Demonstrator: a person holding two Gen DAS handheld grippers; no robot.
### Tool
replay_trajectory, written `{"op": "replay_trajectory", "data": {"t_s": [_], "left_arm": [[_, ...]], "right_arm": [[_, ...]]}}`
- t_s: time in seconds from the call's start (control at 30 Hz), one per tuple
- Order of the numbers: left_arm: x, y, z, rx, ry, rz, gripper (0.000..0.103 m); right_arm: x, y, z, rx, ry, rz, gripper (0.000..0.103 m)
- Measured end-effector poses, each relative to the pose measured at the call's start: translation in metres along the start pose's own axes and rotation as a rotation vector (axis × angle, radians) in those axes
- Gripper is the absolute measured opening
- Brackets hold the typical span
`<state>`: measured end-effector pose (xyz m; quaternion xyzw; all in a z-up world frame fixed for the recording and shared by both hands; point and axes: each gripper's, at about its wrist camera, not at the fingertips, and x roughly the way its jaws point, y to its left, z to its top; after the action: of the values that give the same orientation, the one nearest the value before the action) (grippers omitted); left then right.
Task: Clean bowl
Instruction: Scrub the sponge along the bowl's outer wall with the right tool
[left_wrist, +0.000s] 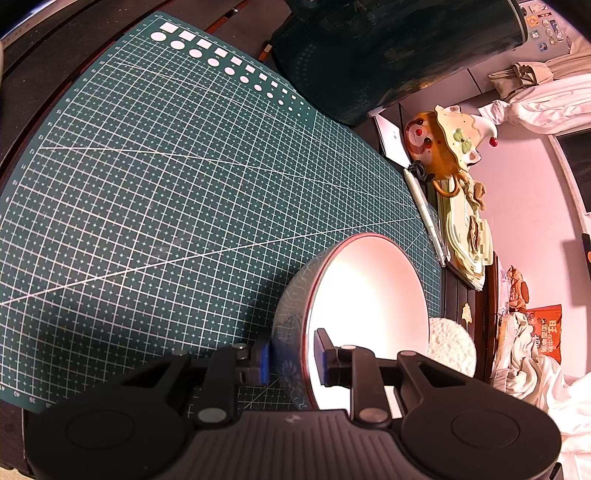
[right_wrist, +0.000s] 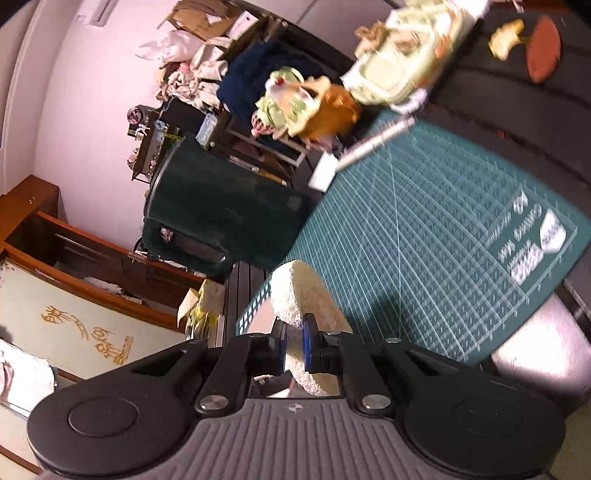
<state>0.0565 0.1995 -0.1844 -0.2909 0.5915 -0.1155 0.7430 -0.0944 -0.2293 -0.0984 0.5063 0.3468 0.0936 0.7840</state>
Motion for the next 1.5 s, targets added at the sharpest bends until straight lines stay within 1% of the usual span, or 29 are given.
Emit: {"op": "replay_trajectory", "data": {"t_s": [0.07,0.2,0.27,0.33,0.43,0.5,0.6,0.7,0.8,0.9,1.1,1.3,1.37,1.5], "left_arm": [[0.001,0.001,-0.001,0.0,0.0,0.0,0.023],[0.0,0.002,-0.001,0.0,0.0,0.002,0.023],[0.001,0.003,-0.002,-0.001,0.0,0.001,0.023],[0.001,0.002,-0.002,0.0,-0.002,0.0,0.023],[0.001,0.004,-0.003,0.0,-0.001,0.001,0.023],[0.001,0.004,-0.005,0.001,-0.002,0.0,0.023],[0.001,0.004,-0.005,0.002,-0.002,0.002,0.023],[0.0,0.007,-0.007,0.0,-0.004,-0.002,0.023],[0.0,0.007,-0.006,0.0,-0.004,-0.002,0.023],[0.0,0.007,-0.007,-0.002,-0.002,-0.002,0.023],[0.0,0.009,-0.008,-0.002,-0.002,0.0,0.023],[-0.001,0.01,-0.007,-0.002,-0.002,0.0,0.023],[-0.001,0.011,-0.008,-0.003,-0.001,0.0,0.023],[-0.001,0.012,-0.008,-0.003,0.0,0.002,0.023]], "right_arm": [[-0.004,0.002,0.004,0.003,-0.013,0.003,0.009],[-0.012,0.01,0.01,-0.016,-0.042,0.038,0.009],[-0.009,0.009,0.009,-0.022,-0.034,0.042,0.009],[-0.002,0.0,0.003,0.013,-0.002,0.03,0.009],[0.0,-0.008,0.002,0.038,0.02,0.004,0.009],[-0.002,-0.007,0.003,0.038,0.014,0.004,0.009],[-0.009,0.002,0.008,0.016,-0.014,0.04,0.009],[-0.008,0.007,0.007,-0.015,-0.013,0.047,0.009],[0.001,-0.006,0.001,0.035,0.017,0.035,0.009],[0.002,-0.013,0.0,0.057,0.034,0.006,0.009],[-0.006,-0.002,0.007,0.039,-0.002,0.057,0.009],[0.008,-0.022,-0.002,0.111,0.047,0.03,0.009],[0.007,-0.023,-0.001,0.122,0.047,0.026,0.009],[-0.001,-0.014,0.005,0.103,0.017,0.062,0.009]]}}
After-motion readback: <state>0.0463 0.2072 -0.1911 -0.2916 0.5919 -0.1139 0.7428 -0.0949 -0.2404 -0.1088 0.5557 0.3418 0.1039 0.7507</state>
